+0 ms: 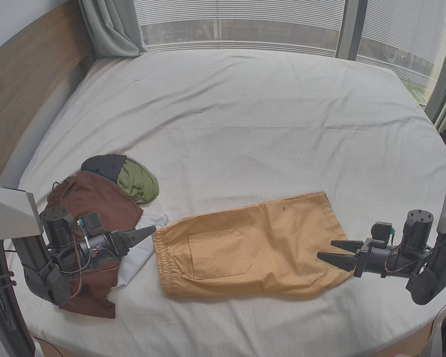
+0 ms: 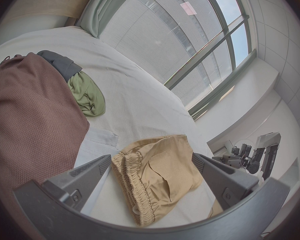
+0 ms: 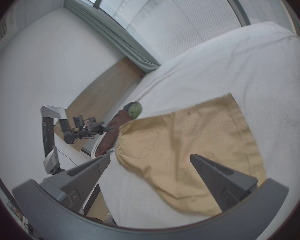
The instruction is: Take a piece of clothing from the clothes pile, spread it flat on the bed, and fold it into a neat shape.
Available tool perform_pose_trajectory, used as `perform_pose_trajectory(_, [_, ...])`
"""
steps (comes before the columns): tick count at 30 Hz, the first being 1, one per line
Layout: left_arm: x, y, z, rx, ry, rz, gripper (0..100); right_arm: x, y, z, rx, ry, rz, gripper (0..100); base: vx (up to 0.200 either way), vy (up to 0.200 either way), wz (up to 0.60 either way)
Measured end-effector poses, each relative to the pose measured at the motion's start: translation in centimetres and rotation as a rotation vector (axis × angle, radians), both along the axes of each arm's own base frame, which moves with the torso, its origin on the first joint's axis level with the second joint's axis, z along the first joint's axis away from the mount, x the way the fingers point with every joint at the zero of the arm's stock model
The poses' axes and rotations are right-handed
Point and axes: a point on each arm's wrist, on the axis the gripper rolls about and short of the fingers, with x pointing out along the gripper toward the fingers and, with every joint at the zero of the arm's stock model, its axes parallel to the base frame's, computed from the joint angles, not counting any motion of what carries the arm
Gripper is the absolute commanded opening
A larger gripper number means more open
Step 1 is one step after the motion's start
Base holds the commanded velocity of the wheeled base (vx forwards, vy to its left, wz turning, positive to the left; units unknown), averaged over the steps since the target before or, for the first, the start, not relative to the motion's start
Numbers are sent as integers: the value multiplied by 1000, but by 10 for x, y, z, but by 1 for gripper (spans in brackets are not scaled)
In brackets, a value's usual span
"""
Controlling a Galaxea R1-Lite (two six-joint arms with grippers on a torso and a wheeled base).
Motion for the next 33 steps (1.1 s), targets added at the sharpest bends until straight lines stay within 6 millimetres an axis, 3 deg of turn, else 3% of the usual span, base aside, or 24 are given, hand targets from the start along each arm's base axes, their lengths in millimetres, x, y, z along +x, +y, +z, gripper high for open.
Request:
perform_pose_trajectory(7, [-1, 0, 0, -4, 6, -1, 100, -3, 1, 20, 10, -90, 15, 100, 0, 0, 0])
perform_pose_trajectory(19, [1, -1, -10, -1, 34, -1, 100, -1, 0, 30, 19, -135, 10, 100, 0, 0, 0])
perform_pose_trajectory(33, [0, -15, -48, 21, 156, -35, 100, -1, 1, 30, 17, -136, 9, 100, 0, 0, 0])
